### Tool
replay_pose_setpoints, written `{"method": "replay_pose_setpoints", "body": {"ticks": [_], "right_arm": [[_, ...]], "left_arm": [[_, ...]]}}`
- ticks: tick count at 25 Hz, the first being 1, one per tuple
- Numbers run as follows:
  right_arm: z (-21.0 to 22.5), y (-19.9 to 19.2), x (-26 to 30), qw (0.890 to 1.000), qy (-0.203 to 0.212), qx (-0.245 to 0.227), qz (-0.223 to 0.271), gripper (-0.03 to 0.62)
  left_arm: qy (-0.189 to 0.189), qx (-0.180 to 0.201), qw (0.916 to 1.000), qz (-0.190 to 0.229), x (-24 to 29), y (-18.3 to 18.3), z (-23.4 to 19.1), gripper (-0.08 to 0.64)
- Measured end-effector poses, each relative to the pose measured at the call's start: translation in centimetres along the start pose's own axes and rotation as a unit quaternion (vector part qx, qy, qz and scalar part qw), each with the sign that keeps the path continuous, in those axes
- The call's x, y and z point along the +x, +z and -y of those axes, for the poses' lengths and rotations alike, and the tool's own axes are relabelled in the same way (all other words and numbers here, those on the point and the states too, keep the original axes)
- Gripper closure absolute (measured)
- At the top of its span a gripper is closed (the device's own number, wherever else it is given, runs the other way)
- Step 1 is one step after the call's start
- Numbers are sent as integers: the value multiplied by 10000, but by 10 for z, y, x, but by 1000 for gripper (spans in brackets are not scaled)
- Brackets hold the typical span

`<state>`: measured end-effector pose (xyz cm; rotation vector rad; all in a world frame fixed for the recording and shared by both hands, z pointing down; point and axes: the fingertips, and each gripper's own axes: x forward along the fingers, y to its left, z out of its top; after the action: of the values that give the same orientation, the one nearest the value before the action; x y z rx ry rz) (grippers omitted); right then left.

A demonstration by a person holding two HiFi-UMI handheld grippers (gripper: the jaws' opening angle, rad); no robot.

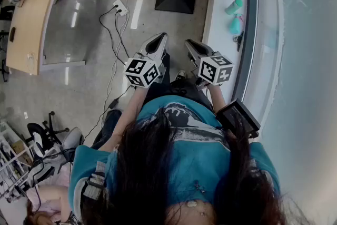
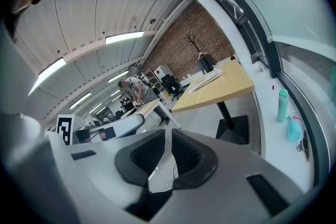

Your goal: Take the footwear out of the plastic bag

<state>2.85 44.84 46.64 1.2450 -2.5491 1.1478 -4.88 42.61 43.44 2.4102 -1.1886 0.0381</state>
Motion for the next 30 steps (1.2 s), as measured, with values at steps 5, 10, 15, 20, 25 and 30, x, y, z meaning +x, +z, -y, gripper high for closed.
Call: {"method": "replay_pose_setpoints", "body": {"ticks": [5,10,15,20,25,30], "right_arm": [[8,15,19,10000,-61,-38,42,545],[32,42,47,9996,-243,-146,6,545],[49,93,105,9996,-272,-114,-48,545],[50,138,176,9994,-310,-96,-135,543],[63,171,232,9984,-551,31,-92,545],[80,195,264,9967,-799,114,-65,545]], "left_arm": [[-164,63,9998,32,19,9,-14,555],[-293,99,9995,59,55,23,-40,555],[-273,120,9994,188,101,70,-94,555],[-283,31,9994,190,136,114,-161,555],[-492,57,9987,110,174,146,-213,555],[-683,-16,9976,47,209,165,-248,555]]}}
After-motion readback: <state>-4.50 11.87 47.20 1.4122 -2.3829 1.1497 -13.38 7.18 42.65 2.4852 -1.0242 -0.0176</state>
